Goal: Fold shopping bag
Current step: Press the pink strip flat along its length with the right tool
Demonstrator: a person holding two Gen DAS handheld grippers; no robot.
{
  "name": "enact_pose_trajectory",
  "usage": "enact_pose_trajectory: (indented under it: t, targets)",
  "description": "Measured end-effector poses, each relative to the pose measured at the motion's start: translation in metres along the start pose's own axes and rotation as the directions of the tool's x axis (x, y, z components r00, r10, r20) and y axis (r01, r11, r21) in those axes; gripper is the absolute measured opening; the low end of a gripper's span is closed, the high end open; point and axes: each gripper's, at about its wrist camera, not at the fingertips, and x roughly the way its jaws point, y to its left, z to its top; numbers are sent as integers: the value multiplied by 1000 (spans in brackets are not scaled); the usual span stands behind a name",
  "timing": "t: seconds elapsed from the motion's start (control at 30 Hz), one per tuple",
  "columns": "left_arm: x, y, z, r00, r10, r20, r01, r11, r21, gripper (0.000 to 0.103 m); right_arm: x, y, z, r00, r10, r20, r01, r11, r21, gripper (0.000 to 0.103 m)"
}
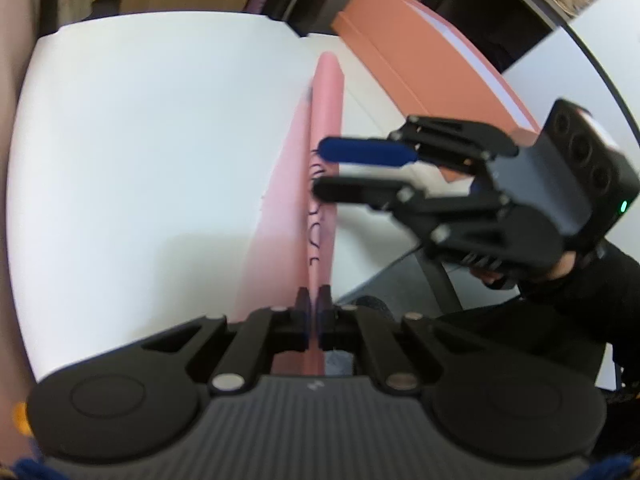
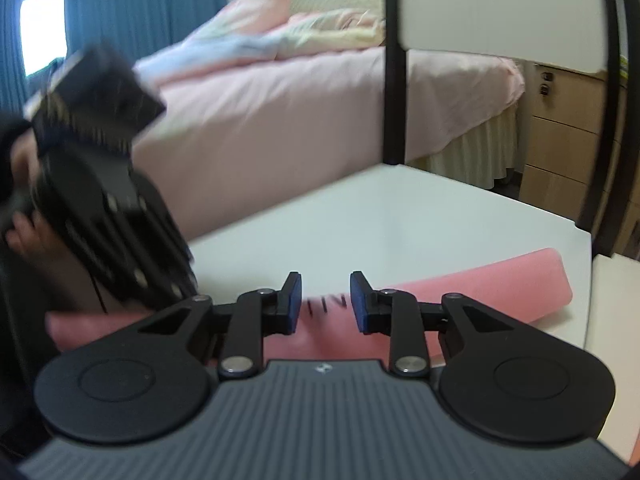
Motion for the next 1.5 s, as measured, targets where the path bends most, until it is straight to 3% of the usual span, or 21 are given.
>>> enact_pose_trajectory:
  t: [0.2,0.3,0.5,0.6,0.73,0.83,0.93,1.17,1.27,1.33,1.4,1.5]
  targets:
    - [1,-7,2,998,68,14,-69,996,60,24,33,-4,-5,996,9,-88,-11,1000,-16,29]
    - [1,-10,3,995,101,23,-103,991,89,48,40,-6,-4,993,19,-113,-21,1000,-20,29]
    - [3,-18,5,985,169,43,-173,973,153,55,35,-9,-4,990,41,-138,-41,999,2,28]
    - [9,-29,6,974,217,61,-225,943,244,64,31,-7,-6,989,37,-145,-36,999,7,28]
    - [12,-39,-3,958,274,86,-286,897,338,64,23,-4,-9,987,34,-158,-31,999,24,28]
    - [14,-41,-4,956,279,92,-294,893,340,63,18,1,-10,986,20,-168,-19,1000,6,29]
    - [12,-41,-2,958,270,99,-287,902,322,48,15,1,-12,986,15,-169,-12,1000,16,28]
    - [-13,-51,1,970,225,96,-244,869,431,50,12,-11,-13,986,45,-162,-29,995,97,27]
    - [-27,-48,4,975,194,106,-221,881,418,50,12,-17,-14,986,66,-152,-45,990,136,27]
    - [-27,-39,6,978,174,112,-203,915,350,50,11,-24,-16,986,90,-139,-62,979,193,27]
    - [-18,-29,6,980,175,98,-196,939,284,40,10,-29,-17,986,106,-130,-75,971,228,27]
    - [-3,-20,4,975,210,71,-220,948,231,28,10,-29,-17,985,112,-130,-80,969,232,27]
